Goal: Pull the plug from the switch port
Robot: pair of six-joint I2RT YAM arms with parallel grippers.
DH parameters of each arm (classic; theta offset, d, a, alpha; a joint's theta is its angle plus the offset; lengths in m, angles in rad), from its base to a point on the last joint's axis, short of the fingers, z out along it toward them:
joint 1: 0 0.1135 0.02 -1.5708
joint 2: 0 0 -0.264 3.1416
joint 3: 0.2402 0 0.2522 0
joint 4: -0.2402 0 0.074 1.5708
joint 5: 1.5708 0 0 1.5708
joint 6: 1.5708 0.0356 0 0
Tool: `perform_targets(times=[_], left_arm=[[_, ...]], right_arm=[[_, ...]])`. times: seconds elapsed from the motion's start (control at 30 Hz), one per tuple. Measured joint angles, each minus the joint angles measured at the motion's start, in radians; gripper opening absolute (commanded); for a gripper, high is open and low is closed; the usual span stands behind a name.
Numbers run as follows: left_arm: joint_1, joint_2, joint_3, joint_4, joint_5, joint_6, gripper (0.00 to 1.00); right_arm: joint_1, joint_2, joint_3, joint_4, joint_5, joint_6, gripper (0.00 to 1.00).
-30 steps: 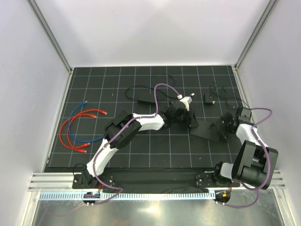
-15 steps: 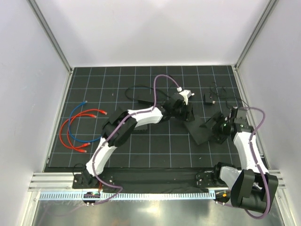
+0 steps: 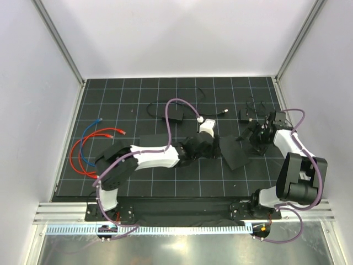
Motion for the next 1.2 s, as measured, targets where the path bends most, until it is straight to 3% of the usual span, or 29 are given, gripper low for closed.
perform_targets(times=[0.33, 0.83, 1.2], left_arm=[[0.036, 0.214, 0.071, 0.014, 0.037, -0.123, 0.51], [0.083, 0.296, 0.168, 0.050, 0.174, -0.150, 0.49], [0.163, 0.452, 0.378, 0.055, 0.398, -0.113, 0.49]], right_arm=[[0.000, -0.006, -0.001, 0.021, 0.046, -0.031, 0.77], [0.001, -0.033, -0.086, 0.036, 0.022, -0.029, 0.68], [0.049, -0.190, -0.192, 0.031, -0.041, 0.034, 0.62]])
